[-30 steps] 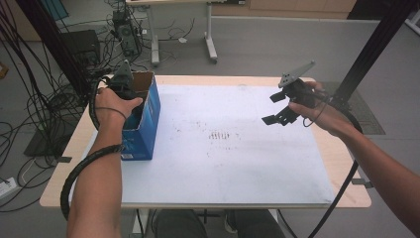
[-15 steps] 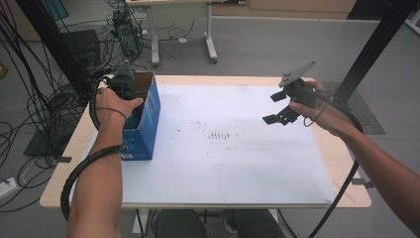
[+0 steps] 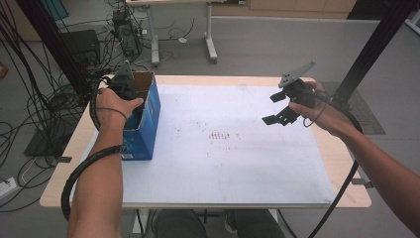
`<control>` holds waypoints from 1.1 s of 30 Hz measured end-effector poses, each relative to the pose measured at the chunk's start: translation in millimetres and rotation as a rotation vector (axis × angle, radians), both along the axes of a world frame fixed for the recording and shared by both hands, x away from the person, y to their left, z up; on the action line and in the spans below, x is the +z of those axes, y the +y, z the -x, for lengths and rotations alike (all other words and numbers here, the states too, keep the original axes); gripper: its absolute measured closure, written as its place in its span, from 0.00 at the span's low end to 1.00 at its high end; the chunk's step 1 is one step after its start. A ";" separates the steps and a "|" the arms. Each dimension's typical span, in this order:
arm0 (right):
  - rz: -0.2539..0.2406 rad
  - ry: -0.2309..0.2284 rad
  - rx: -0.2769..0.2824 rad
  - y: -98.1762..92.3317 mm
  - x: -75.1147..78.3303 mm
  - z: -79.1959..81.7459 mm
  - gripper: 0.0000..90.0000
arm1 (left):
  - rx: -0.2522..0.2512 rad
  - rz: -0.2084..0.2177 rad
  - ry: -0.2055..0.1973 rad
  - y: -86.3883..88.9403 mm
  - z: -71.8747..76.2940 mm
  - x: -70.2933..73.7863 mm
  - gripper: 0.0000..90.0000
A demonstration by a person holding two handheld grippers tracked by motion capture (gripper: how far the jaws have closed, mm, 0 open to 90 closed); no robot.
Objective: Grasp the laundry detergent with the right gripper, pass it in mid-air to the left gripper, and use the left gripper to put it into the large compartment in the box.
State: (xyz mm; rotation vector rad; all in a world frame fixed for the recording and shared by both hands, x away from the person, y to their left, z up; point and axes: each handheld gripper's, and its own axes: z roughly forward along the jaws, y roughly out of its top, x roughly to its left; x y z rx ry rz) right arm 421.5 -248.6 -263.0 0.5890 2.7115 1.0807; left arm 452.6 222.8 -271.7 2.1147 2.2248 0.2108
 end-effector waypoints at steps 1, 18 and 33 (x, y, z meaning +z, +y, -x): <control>0.000 0.002 -0.002 0.0 -0.2 0.1 0.07 | 0.000 0.001 0.000 0.1 0.0 0.0 0.40; -0.004 -0.006 0.013 6.6 1.5 1.2 0.07 | -0.015 0.012 -0.017 -0.4 6.3 20.7 0.32; 0.033 0.013 -0.018 2.2 -1.0 -3.9 0.07 | -0.054 -0.036 -0.092 -19.4 18.6 80.4 0.25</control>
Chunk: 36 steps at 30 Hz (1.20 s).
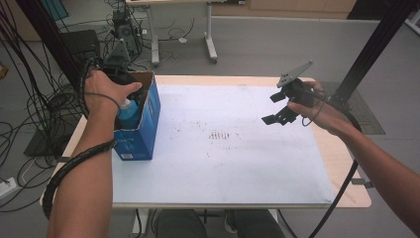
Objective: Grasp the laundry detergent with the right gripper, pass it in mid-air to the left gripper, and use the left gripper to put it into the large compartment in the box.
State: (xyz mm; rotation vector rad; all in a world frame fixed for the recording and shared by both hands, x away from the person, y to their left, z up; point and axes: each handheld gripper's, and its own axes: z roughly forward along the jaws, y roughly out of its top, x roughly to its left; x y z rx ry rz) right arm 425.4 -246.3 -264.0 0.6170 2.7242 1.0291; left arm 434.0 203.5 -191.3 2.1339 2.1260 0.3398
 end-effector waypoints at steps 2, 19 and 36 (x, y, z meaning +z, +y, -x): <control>0.007 0.000 -0.004 -0.3 0.5 -1.1 0.07 | -0.024 -0.012 -0.006 -9.4 1.0 8.0 0.24; 0.067 0.028 -0.076 -8.0 0.6 -13.6 0.07 | -0.194 0.090 -0.045 -92.1 -9.0 17.3 0.16; 0.107 0.036 -0.130 -20.9 5.8 -25.3 0.07 | -0.282 0.128 -0.021 -137.0 -21.0 3.1 0.14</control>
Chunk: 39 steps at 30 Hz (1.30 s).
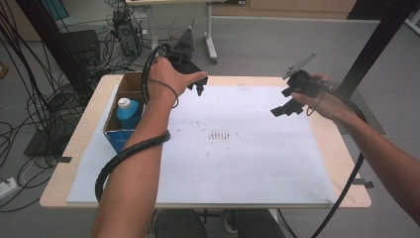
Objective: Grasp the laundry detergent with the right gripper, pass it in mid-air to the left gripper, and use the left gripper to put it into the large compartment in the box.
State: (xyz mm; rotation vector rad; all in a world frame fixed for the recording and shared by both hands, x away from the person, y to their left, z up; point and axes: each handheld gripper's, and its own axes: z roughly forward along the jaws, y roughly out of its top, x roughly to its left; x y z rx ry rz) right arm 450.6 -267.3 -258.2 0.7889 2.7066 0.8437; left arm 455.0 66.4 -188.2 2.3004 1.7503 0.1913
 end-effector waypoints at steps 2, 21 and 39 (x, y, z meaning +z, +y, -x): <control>0.002 -0.001 -0.003 -0.6 1.5 -0.8 0.07 | -0.004 0.000 0.004 -2.9 -0.1 -1.0 0.14; 0.002 0.002 -0.012 -4.4 2.0 -3.7 0.07 | -0.021 0.021 0.021 -11.7 -3.7 -8.1 0.14; 0.006 -0.023 -0.026 -5.5 5.5 -3.5 0.07 | -0.026 0.023 0.015 -11.7 -3.4 -6.8 0.14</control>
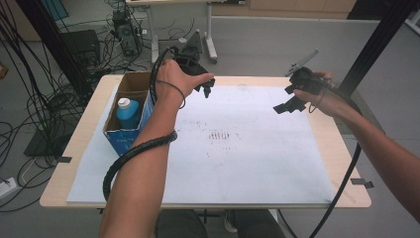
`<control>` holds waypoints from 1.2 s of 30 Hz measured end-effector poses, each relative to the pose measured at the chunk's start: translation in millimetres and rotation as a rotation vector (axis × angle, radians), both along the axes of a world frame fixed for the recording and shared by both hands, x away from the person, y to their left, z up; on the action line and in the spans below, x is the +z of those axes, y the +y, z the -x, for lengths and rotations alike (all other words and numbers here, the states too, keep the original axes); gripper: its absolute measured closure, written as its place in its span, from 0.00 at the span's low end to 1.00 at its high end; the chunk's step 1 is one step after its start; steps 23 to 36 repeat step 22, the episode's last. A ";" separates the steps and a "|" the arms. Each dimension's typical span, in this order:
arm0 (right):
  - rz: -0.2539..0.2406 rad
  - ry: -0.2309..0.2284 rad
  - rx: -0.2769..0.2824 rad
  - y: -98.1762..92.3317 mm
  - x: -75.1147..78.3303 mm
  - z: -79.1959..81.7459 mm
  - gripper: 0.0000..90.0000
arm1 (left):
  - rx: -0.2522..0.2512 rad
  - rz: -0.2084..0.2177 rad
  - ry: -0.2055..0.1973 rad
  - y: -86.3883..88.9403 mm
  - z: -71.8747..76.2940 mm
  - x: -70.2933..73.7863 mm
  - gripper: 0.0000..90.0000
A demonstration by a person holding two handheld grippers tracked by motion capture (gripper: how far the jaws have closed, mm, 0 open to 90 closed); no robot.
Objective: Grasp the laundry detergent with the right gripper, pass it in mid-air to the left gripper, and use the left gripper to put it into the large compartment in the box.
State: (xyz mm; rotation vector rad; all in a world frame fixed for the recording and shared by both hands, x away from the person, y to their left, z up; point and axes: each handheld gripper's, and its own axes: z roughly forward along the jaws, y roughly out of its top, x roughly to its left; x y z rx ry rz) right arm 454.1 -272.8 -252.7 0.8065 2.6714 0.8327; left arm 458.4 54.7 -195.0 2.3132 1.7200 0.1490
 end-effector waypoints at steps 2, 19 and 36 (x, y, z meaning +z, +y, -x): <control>0.001 0.006 0.002 0.0 -0.3 -0.2 0.07 | 0.002 0.000 -0.001 0.0 0.1 -0.6 0.14; 0.007 -0.005 -0.005 -0.8 0.9 1.6 0.07 | -0.010 0.007 -0.013 0.7 2.6 1.9 0.14; 0.011 -0.006 -0.002 -0.5 1.2 2.3 0.07 | -0.013 0.013 -0.016 0.2 3.1 0.8 0.14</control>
